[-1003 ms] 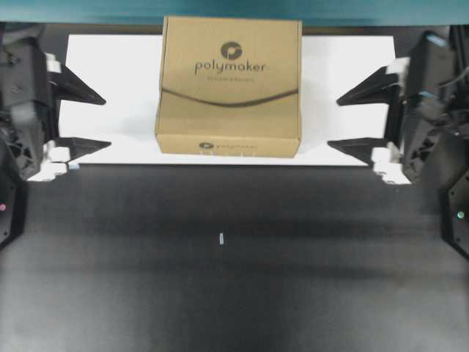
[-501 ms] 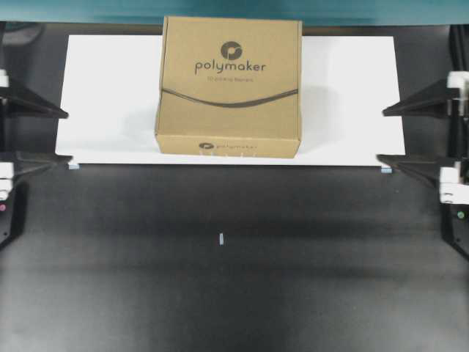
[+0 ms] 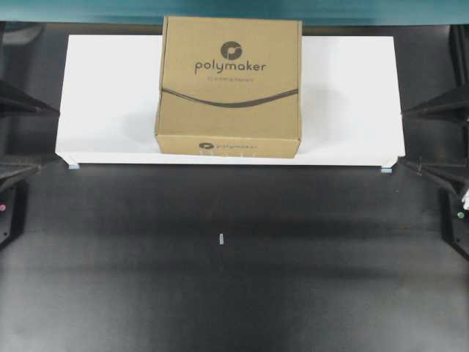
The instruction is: Place the cardboard box on the stand after clamping it between your arms.
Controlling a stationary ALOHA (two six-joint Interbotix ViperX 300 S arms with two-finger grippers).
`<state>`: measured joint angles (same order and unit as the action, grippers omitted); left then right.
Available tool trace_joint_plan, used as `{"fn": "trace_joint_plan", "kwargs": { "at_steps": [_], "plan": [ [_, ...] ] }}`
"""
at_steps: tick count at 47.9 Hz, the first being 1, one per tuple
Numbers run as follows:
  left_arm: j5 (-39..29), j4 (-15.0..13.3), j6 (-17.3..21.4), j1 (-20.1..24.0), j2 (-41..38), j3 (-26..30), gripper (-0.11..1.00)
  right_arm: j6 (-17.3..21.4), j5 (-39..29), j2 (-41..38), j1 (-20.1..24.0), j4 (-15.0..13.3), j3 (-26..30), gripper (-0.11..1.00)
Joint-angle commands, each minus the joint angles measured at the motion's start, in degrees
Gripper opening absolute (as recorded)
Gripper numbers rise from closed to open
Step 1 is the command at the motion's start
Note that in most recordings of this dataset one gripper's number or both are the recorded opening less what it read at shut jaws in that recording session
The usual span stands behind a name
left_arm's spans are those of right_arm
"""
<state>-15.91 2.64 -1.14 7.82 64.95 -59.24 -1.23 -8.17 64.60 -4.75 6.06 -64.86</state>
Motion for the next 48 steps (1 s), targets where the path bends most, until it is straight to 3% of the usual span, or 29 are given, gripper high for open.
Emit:
{"fn": "trace_joint_plan", "kwargs": {
  "at_steps": [1, 14, 48],
  "plan": [
    [0.88, 0.00, -0.09, -0.18, -0.88, 0.53, 0.80, 0.44, 0.79, -0.53, 1.41, 0.09, 0.09, 0.80],
    [1.05, 0.00, 0.00, -0.18, -0.62, 0.44, 0.80, 0.44, 2.81, -0.44, 4.48, 0.09, -0.09, 0.78],
    [2.55, 0.00, 0.00, -0.18, -0.88, 0.09, 0.80, 1.85, 2.99, -0.35, 4.48, 0.09, -1.67, 0.78]
  ]
}}
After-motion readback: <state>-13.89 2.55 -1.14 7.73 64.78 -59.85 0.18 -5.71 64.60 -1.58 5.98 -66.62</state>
